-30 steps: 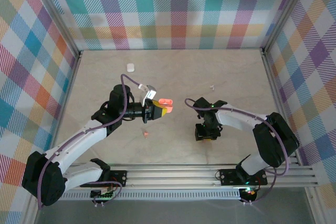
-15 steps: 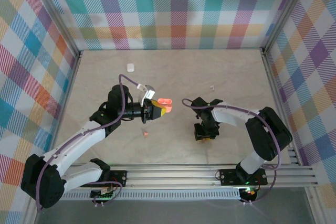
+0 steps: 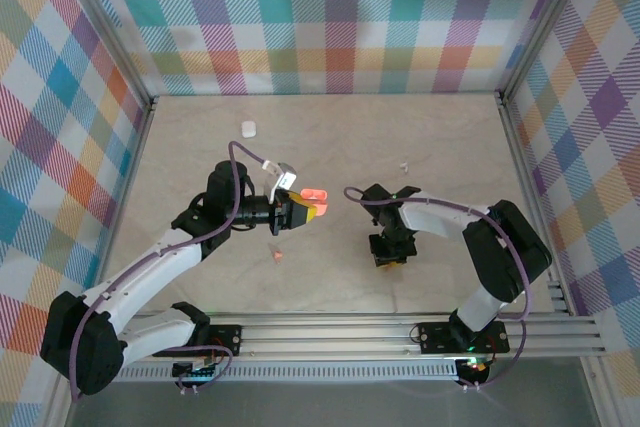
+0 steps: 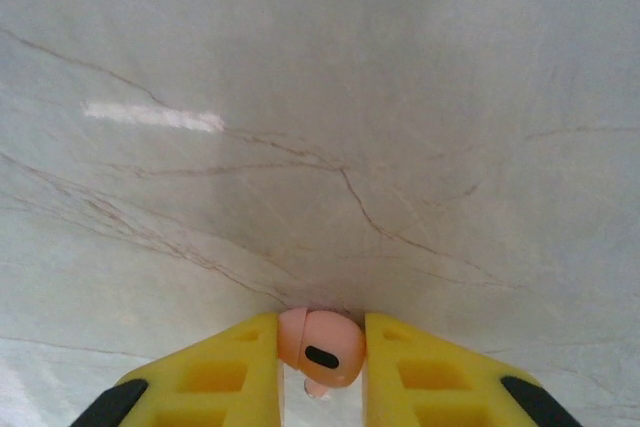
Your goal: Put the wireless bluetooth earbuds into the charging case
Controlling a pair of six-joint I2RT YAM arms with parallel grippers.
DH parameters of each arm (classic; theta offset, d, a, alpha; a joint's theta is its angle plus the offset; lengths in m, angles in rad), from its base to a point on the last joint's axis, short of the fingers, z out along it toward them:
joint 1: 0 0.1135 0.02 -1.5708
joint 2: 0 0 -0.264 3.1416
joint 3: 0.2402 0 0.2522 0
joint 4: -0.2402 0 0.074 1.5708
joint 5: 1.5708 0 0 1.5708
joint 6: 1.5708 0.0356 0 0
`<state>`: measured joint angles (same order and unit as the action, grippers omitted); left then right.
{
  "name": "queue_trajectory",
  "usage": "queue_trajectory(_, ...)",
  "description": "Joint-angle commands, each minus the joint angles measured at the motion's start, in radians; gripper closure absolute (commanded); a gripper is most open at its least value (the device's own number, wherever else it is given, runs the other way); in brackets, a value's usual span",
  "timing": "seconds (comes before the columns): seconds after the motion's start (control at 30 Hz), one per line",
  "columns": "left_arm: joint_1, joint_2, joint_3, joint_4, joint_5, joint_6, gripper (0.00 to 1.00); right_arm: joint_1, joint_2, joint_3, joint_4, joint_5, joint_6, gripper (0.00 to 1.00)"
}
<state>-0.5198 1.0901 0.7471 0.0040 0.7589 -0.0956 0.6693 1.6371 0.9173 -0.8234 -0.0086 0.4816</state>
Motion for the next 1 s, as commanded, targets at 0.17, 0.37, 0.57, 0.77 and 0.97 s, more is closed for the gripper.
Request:
queue_trajectory(0.17,0.018,0.015,0.016,0.043,-0.008,-0.003,1.0,-0.022,0.021,0.134,-0.031,-0.009,-0.051,0.82)
queue_trajectory(0.37,0.015,0.05,-0.044,0.228,-0.033,-0.095,1.0,-0.071,0.029,0.218,-0.043,-0.045,-0.1,0.84)
queue_trajectory(0.57,0.015,0.044,-0.023,0.261,-0.076,-0.126,0.96,-0.108,-0.023,0.282,-0.052,-0.049,-0.097,0.84)
queue_trajectory(0.77,0.012,0.045,-0.041,0.278,-0.067,-0.14,1.0,-0.112,-0.059,0.296,-0.025,-0.088,-0.097,0.84)
queue_trajectory(0.97,0.003,-0.021,-0.145,0.284,-0.137,-0.159,1.0,-0.112,-0.076,0.245,0.034,-0.162,-0.068,0.84)
